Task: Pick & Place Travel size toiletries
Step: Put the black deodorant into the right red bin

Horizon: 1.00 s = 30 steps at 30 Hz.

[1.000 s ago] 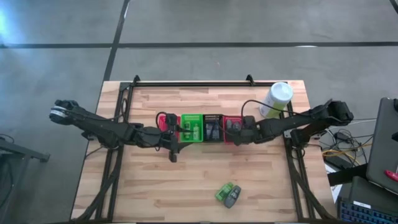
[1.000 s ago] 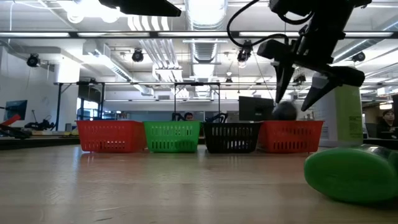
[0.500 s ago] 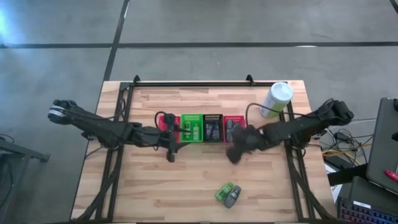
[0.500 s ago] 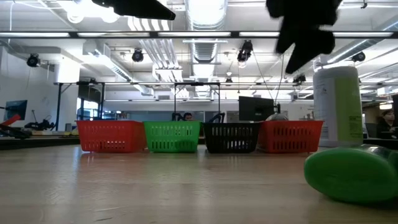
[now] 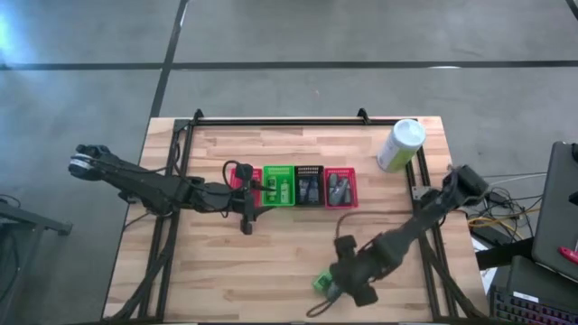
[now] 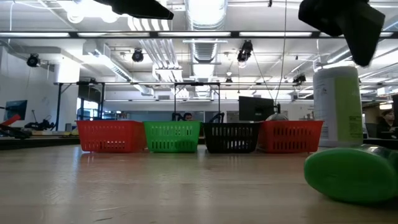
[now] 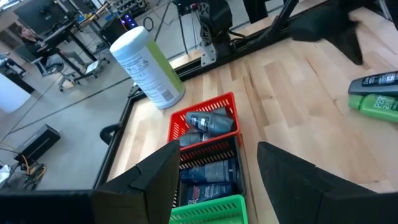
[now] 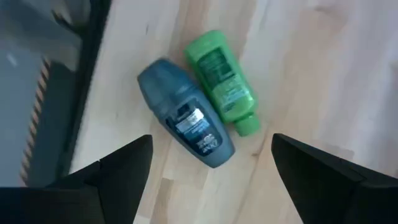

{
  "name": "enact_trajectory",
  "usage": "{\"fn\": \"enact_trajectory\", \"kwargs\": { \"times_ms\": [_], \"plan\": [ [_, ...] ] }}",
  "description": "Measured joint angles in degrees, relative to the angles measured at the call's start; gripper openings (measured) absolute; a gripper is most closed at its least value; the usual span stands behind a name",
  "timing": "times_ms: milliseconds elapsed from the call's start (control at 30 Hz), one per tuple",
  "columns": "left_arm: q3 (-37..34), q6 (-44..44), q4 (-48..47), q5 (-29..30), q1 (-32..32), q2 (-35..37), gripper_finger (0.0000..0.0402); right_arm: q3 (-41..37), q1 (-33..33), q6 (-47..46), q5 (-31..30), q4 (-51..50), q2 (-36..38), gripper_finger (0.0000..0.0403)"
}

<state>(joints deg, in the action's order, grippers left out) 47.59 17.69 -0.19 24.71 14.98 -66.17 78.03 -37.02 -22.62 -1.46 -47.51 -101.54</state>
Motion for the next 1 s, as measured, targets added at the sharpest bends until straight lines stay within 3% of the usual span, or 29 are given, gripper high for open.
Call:
{"fn": "enact_trajectory", "kwargs": {
  "times_ms": [367, 800, 1000],
  "plan": [
    [-0.02, -2.81, -1.11, 0.0, 0.0, 0.0, 0.022, 12.04, -3.03, 10.37, -0.04, -7.09, -15.46, 0.0368],
    [-0.02, -4.41, -1.57, 0.0, 0.0, 0.0, 0.022, 10.91, -3.87, 9.78, -0.02, 2.47, -16.84, 0.0368],
    [-0.02, -4.49, -1.74, 0.0, -0.01, 0.0, 0.022, 9.48, -3.88, 9.7, -0.04, -0.31, -17.62, 0.0368]
  ]
}}
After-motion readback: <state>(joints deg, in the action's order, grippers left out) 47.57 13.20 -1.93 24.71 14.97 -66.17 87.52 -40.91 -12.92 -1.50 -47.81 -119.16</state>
